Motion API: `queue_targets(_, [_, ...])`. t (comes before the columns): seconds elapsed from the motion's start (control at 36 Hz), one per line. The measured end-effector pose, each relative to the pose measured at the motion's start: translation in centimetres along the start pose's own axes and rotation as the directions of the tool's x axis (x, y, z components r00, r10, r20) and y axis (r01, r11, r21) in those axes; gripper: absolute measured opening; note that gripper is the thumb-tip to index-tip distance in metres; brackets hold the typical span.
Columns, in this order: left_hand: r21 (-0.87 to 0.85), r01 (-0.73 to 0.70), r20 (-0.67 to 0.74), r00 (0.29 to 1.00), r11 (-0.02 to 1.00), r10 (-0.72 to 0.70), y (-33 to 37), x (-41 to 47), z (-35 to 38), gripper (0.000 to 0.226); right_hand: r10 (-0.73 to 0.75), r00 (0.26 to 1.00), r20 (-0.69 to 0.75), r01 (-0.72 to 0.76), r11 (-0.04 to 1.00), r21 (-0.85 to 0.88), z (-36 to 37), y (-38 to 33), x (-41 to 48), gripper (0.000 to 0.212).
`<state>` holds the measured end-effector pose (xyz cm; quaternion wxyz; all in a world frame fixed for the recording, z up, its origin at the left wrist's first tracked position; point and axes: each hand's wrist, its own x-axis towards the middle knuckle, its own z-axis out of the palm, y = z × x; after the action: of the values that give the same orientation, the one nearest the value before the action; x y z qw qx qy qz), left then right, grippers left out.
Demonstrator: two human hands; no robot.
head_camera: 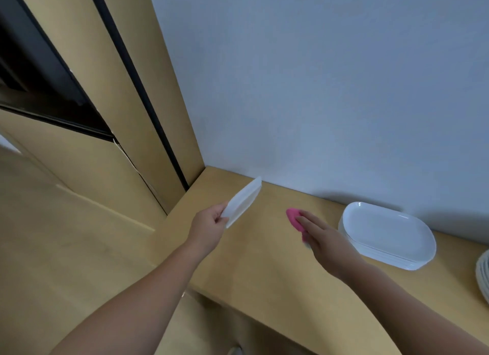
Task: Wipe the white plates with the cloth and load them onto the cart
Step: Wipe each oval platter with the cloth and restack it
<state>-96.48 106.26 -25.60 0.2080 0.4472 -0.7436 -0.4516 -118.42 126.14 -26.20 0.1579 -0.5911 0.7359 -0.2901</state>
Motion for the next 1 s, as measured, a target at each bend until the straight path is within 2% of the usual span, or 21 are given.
queue_targets(0.28, [0.135, -0.066, 0.009, 0.998, 0.989, 0.065, -5.0, 5.7, -4.8, 0.041, 0.026, 0.997, -0.068, -0.029, 0.999, -0.045, 4.4, -3.8, 4.9, 0.047])
queue_targets(0.47, [0.309, -0.099, 0.027, 0.995, 0.946, 0.096, -8.4, 8.9, -6.4, 0.039, 0.068, 0.995, -0.078, -0.074, 0.994, -0.076, 6.7, -5.6, 7.4, 0.045])
queue_targets(0.67, [0.436, -0.148, 0.130, 0.986, 0.888, 0.101, -10.5, 11.4, -7.1, 0.045, 0.160, 0.986, -0.045, -0.164, 0.978, -0.125, 8.2, -7.0, 9.0, 0.045])
queue_targets(0.86, [0.515, -0.192, 0.239, 0.968, 0.836, 0.076, -12.3, 12.8, -6.4, 0.046, 0.185, 0.982, -0.050, -0.190, 0.972, -0.137, 9.1, -7.5, 10.0, 0.043])
queue_targets(1.0, [0.565, -0.210, 0.293, 0.955, 0.797, 0.044, -13.6, 13.2, -5.7, 0.063, 0.216, 0.976, -0.006, -0.215, 0.966, -0.147, 9.4, -7.4, 10.2, 0.045])
